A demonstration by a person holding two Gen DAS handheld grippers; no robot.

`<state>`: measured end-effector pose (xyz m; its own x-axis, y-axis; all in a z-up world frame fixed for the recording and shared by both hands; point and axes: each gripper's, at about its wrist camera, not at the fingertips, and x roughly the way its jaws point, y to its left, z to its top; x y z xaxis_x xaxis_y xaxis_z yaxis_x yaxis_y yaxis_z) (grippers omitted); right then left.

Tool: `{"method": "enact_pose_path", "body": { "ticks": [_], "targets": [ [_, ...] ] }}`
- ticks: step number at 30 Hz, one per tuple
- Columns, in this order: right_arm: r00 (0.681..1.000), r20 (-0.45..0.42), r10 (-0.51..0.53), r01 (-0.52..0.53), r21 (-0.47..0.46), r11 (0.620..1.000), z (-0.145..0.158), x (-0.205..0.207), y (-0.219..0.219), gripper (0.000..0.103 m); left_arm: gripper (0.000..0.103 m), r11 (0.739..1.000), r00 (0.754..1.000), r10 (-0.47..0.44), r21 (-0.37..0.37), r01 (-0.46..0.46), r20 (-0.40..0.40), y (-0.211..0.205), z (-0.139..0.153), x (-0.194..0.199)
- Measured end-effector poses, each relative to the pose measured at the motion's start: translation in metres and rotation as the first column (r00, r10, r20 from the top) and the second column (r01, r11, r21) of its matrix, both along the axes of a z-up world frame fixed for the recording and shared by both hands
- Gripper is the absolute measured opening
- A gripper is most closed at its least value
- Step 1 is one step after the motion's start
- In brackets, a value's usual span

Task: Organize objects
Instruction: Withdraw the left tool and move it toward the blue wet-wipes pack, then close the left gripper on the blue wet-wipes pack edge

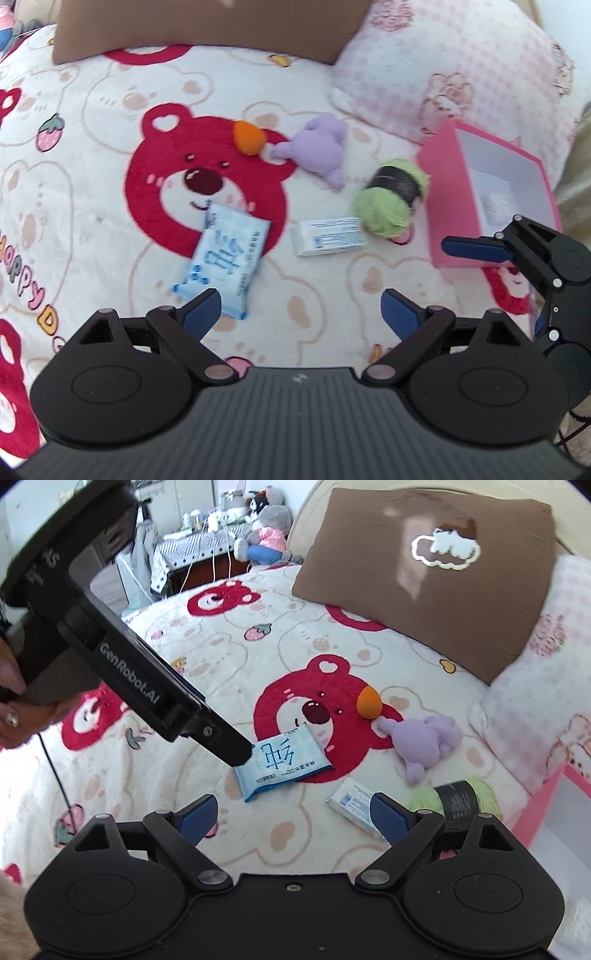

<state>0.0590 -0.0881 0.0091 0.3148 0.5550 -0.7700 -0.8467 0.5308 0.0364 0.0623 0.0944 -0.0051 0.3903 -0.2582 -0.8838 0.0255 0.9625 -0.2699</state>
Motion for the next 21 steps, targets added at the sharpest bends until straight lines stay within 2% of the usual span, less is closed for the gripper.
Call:
{"method": "enact_pose_path", "body": {
  "ticks": [4, 7, 10, 15, 21],
  "targets": [
    [1.000, 0.015, 0.023, -0.023, -0.021, 1.000, -0.012, 0.006, 0.017, 0.092, 0.094, 1.000, 1.000, 0.015, 0.027, -0.015, 0.021, 0.012, -0.015, 0.000],
    [1.000, -0.021, 0.023, -0.023, -0.012, 1.000, -0.024, 0.018, 0.029, 0.092, 0.094, 0.997, 0.996, 0.046, 0.060, -0.051, 0.082, 0.018, -0.027, 0.002],
    [0.999, -0.034, -0.006, 0.006, -0.020, 1.000, -0.038, 0.030, 0.040, 0.092, 0.094, 0.995, 0.992, 0.094, 0.032, -0.097, 0.084, 0.028, -0.042, 0.013],
    [0.988, -0.140, -0.069, 0.068, -0.007, 0.998, -0.066, 0.058, 0.053, 0.090, 0.092, 0.994, 0.989, 0.110, 0.006, -0.111, 0.102, 0.034, -0.059, 0.024],
    [0.987, -0.146, -0.064, 0.067, 0.018, 0.998, -0.088, 0.069, 0.068, 0.086, 0.091, 0.994, 0.990, 0.104, 0.011, -0.105, 0.092, 0.039, -0.073, 0.038]
  ]
}}
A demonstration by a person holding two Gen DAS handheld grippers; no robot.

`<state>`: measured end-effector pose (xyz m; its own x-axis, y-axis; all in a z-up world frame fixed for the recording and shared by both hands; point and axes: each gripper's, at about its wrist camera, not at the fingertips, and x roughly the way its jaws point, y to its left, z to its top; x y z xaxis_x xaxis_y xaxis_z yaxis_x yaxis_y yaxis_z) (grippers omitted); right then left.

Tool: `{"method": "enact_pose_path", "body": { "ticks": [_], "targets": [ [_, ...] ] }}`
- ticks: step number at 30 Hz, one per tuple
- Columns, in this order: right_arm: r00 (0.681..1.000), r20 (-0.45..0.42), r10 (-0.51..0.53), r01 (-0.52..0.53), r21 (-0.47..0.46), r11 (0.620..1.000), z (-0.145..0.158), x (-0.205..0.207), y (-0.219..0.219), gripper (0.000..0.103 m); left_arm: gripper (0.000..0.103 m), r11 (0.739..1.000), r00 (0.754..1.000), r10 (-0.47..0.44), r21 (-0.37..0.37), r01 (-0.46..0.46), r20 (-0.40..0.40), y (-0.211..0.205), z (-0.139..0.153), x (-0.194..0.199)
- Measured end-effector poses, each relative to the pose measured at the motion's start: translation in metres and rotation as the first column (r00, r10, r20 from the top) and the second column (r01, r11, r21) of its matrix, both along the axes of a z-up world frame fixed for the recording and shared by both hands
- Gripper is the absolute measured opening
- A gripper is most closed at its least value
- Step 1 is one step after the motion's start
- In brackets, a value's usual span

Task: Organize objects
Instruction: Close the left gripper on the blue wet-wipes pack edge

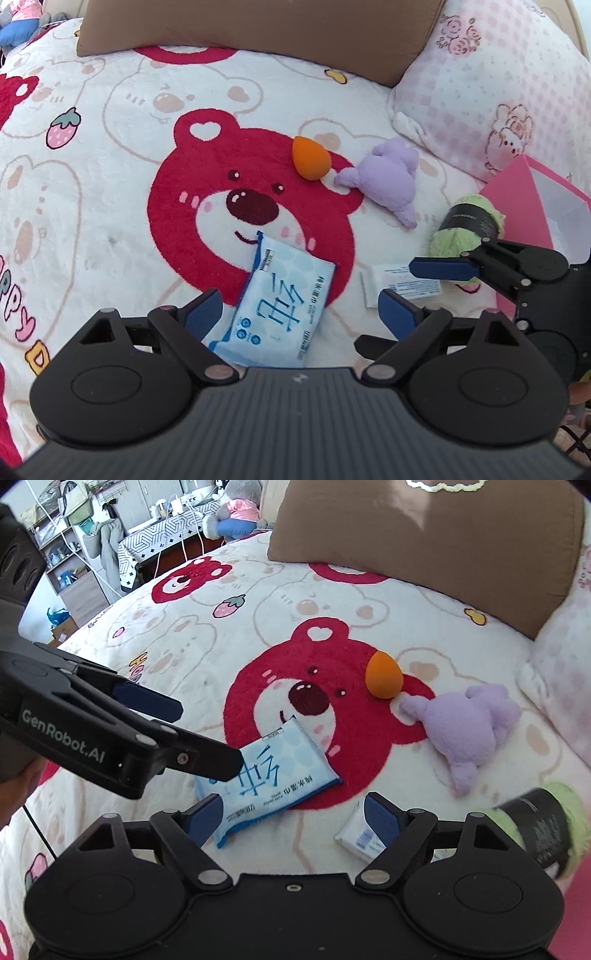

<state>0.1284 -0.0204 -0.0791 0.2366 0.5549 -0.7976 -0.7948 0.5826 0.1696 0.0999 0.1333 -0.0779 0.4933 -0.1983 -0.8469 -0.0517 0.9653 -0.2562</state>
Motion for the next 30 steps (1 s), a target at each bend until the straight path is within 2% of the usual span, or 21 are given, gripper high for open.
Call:
{"method": "enact_pose_path", "body": {
  "ticks": [2, 7, 12, 15, 18, 23, 30],
  "targets": [
    [0.999, 0.012, 0.031, -0.031, -0.010, 0.999, -0.008, 0.001, 0.006, 0.086, 0.091, 1.000, 1.000, 0.008, 0.002, -0.008, -0.009, 0.003, -0.006, 0.004],
    [0.997, 0.016, 0.074, -0.073, -0.054, 0.996, -0.032, 0.006, 0.020, 0.072, 0.091, 0.997, 0.997, 0.043, -0.056, -0.047, -0.066, 0.017, -0.026, 0.011],
    [0.996, 0.023, 0.091, -0.090, -0.032, 0.995, -0.046, 0.016, 0.028, 0.072, 0.090, 0.997, 0.989, 0.067, -0.032, -0.072, -0.129, 0.025, -0.045, 0.018],
    [0.995, 0.028, 0.098, -0.097, -0.007, 0.995, -0.049, 0.024, 0.029, 0.071, 0.090, 0.997, 0.988, 0.073, -0.020, -0.076, -0.133, 0.026, -0.050, 0.019],
    [0.995, 0.074, 0.072, -0.070, -0.032, 0.997, -0.054, 0.029, 0.027, 0.072, 0.090, 0.994, 0.987, 0.108, -0.006, -0.109, -0.116, 0.029, -0.049, 0.013],
    [0.999, 0.005, 0.034, -0.034, 0.034, 0.999, -0.059, 0.044, 0.018, 0.072, 0.089, 0.985, 0.977, 0.162, -0.037, -0.169, -0.139, 0.039, -0.055, 0.002],
    [0.999, 0.001, 0.033, -0.033, 0.070, 0.997, -0.066, 0.043, 0.023, 0.076, 0.086, 0.968, 0.952, 0.229, -0.053, -0.244, -0.204, 0.048, -0.068, -0.006]
  ]
}}
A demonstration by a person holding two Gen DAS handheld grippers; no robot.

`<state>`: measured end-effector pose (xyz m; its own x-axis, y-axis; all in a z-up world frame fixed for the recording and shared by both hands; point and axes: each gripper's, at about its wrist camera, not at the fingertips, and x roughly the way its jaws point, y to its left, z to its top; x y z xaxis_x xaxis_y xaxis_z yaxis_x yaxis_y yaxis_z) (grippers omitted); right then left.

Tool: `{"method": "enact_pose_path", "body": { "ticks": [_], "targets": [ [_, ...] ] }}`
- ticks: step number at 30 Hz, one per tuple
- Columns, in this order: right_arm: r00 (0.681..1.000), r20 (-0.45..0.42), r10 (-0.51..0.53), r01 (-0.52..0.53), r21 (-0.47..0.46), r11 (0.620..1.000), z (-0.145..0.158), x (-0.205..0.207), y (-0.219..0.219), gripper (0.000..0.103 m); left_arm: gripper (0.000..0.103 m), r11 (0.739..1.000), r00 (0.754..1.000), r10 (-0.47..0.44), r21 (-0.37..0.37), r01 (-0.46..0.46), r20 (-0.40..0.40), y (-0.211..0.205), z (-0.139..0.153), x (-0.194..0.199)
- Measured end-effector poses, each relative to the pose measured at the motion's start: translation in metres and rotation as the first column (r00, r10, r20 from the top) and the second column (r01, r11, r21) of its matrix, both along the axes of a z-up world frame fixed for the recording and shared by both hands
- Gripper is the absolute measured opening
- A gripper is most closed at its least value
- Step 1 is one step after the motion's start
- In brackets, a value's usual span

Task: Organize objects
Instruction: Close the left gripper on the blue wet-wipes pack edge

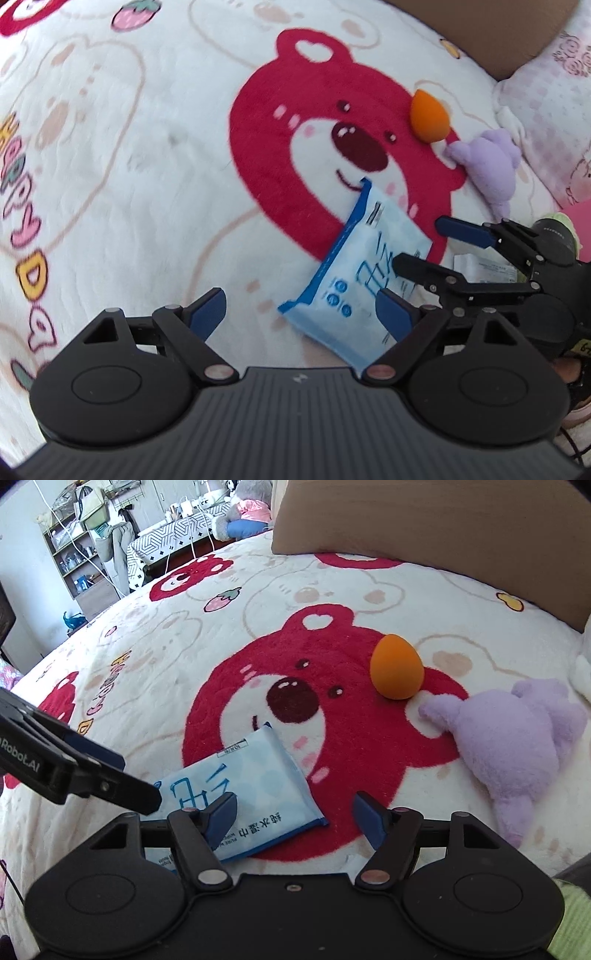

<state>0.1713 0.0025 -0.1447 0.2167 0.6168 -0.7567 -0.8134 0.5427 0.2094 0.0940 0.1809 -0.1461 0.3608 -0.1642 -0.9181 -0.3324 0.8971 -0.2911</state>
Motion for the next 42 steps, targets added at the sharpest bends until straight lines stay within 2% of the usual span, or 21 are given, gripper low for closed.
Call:
{"method": "enact_pose_path", "body": {
  "ticks": [3, 4, 5, 6, 7, 9, 12, 15, 19, 23, 28, 32, 36, 38, 42],
  "targets": [
    [1.000, -0.003, 0.013, -0.013, 0.010, 1.000, 0.000, -0.001, 0.000, 0.076, 0.085, 1.000, 1.000, 0.003, -0.020, -0.003, -0.006, -0.004, 0.001, -0.006],
    [1.000, -0.008, 0.014, -0.014, 0.015, 1.000, -0.001, -0.001, 0.000, 0.076, 0.081, 1.000, 1.000, 0.004, -0.021, -0.004, 0.000, -0.005, 0.001, -0.008],
    [1.000, -0.013, 0.017, -0.017, 0.021, 1.000, -0.001, -0.001, 0.000, 0.076, 0.076, 1.000, 1.000, 0.012, -0.014, -0.012, 0.007, -0.006, 0.001, -0.010],
    [1.000, -0.014, 0.019, -0.019, 0.027, 0.999, -0.002, -0.002, 0.000, 0.076, 0.062, 1.000, 1.000, 0.027, 0.001, -0.027, 0.014, -0.008, 0.001, -0.011],
    [1.000, -0.011, 0.024, -0.023, 0.036, 0.999, -0.002, -0.003, -0.001, 0.073, 0.057, 0.999, 0.999, 0.035, 0.015, -0.035, 0.012, -0.009, 0.001, -0.012],
    [0.999, -0.018, 0.029, -0.028, 0.050, 0.998, -0.003, -0.004, -0.002, 0.067, 0.055, 0.999, 0.999, 0.034, 0.005, -0.035, 0.008, -0.010, -0.002, -0.011],
    [1.000, -0.017, 0.022, -0.021, 0.058, 0.998, -0.004, -0.003, -0.002, 0.063, 0.048, 0.997, 0.999, 0.048, -0.063, -0.048, 0.000, -0.008, -0.006, -0.013],
    [0.999, -0.030, 0.017, -0.015, 0.071, 0.997, -0.006, 0.000, -0.003, 0.062, 0.043, 0.994, 0.998, 0.056, -0.090, -0.056, 0.000, -0.011, -0.009, -0.012],
    [0.999, -0.037, 0.022, -0.019, 0.086, 0.996, -0.008, -0.001, -0.005, 0.062, 0.043, 0.995, 0.998, 0.066, -0.078, -0.066, -0.002, -0.016, -0.012, -0.010],
    [0.995, -0.092, 0.032, -0.024, 0.077, 0.997, -0.007, -0.001, -0.009, 0.062, 0.041, 0.987, 0.993, 0.116, -0.111, -0.116, -0.013, -0.013, -0.009, -0.012],
    [0.993, -0.116, 0.024, -0.016, 0.066, 0.998, -0.005, -0.005, -0.015, 0.053, 0.041, 0.985, 0.991, 0.133, -0.113, -0.133, -0.008, -0.011, -0.013, -0.012],
    [0.984, -0.176, 0.031, -0.017, 0.077, 0.997, -0.005, -0.009, -0.021, 0.052, 0.041, 0.988, 0.991, 0.130, -0.091, -0.128, 0.014, -0.017, -0.009, -0.008],
    [0.988, -0.151, 0.043, -0.039, 0.030, 0.999, 0.000, -0.027, -0.021, 0.051, 0.041, 0.999, 0.997, 0.045, 0.027, -0.047, 0.069, -0.038, 0.003, -0.004],
    [0.993, -0.107, 0.043, -0.046, -0.024, 0.999, 0.003, -0.040, -0.021, 0.051, 0.041, 0.999, 0.998, 0.008, 0.033, -0.010, 0.068, -0.043, 0.003, -0.002],
    [0.995, -0.093, 0.027, -0.030, -0.039, 0.999, 0.009, -0.053, -0.030, 0.052, 0.041, 1.000, 0.998, 0.016, -0.006, -0.016, 0.059, -0.042, -0.001, 0.000]
  ]
}}
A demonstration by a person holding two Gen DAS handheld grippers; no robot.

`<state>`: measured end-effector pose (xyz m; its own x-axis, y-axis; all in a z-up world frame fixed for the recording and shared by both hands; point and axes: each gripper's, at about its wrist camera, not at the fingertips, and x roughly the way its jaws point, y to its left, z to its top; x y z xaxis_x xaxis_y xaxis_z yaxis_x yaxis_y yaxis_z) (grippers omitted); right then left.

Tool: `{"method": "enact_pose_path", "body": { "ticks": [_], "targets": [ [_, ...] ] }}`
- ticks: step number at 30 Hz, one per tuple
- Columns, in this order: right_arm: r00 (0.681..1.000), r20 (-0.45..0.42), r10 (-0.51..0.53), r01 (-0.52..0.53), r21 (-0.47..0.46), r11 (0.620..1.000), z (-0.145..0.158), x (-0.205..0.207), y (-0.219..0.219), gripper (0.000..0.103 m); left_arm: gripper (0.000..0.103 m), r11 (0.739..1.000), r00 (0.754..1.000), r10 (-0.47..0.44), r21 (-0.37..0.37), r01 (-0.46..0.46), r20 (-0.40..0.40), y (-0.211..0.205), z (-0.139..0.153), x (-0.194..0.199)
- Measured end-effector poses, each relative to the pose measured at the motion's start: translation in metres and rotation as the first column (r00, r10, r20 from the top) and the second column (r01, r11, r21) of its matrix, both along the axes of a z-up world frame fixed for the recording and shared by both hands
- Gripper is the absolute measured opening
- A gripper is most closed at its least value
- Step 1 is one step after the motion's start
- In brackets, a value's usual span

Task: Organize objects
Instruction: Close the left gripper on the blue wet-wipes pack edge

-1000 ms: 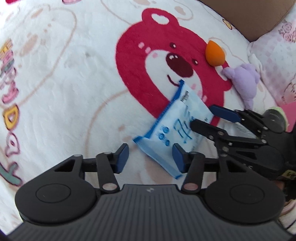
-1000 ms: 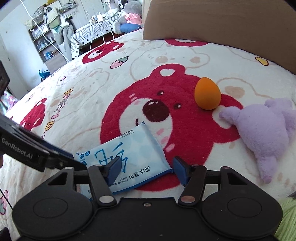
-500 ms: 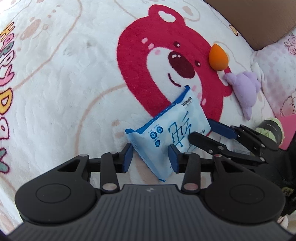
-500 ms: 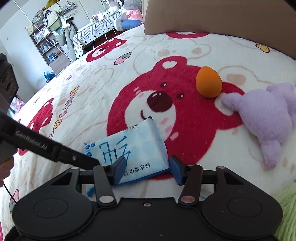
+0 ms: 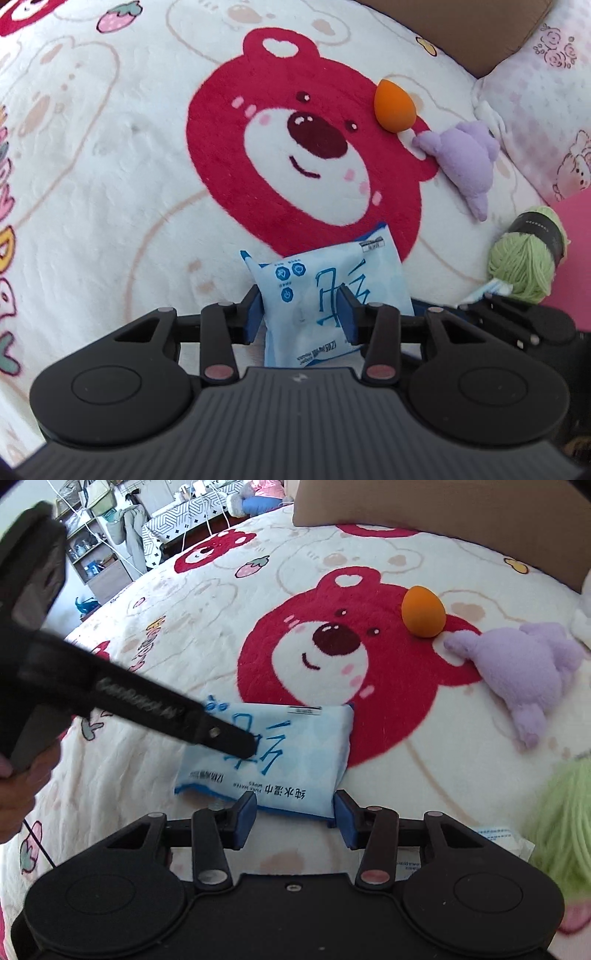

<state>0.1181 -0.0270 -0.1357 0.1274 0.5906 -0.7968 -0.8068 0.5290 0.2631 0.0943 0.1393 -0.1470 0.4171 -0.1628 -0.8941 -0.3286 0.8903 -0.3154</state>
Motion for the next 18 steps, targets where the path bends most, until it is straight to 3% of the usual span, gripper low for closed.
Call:
{"method": "enact_pose_path", "body": {
  "ticks": [6, 12, 18],
  "targets": [
    [0.996, -0.064, -0.059, 0.060, 0.010, 0.998, 0.002, -0.017, -0.010, 0.054, 0.042, 0.999, 0.999, -0.044, 0.027, 0.044, 0.000, -0.012, 0.007, 0.004],
    [0.983, -0.135, -0.127, 0.138, 0.080, 0.987, 0.000, -0.017, -0.032, 0.052, 0.043, 0.996, 0.995, 0.017, -0.084, -0.026, -0.097, -0.004, -0.005, 0.003],
    [0.988, -0.087, -0.128, 0.137, 0.095, 0.986, -0.001, -0.020, -0.026, 0.052, 0.042, 0.996, 0.991, 0.040, -0.071, -0.050, -0.129, -0.003, -0.006, -0.007]
  ]
}}
